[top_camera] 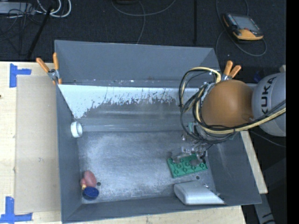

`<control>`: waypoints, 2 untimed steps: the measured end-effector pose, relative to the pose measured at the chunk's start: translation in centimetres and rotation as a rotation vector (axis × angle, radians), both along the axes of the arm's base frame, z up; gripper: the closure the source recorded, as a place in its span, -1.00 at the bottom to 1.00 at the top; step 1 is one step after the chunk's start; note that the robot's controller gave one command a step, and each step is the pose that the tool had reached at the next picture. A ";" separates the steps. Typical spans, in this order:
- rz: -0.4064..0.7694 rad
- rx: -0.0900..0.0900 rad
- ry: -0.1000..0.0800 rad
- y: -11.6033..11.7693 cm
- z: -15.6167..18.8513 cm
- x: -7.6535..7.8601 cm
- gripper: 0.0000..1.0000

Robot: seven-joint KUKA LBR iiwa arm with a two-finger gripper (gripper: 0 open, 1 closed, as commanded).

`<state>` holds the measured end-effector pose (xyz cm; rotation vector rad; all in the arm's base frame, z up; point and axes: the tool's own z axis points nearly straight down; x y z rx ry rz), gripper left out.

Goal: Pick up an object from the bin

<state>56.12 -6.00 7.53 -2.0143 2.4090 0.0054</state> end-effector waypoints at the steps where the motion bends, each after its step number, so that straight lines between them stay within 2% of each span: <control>1: -0.147 -0.001 -0.002 -0.2 3.6 -0.1 1.00; 2: -0.147 -0.003 -0.010 -0.9 17.3 2.2 1.00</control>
Offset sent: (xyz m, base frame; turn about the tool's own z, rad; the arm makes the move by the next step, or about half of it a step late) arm -0.0016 -0.0024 0.0360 0.1453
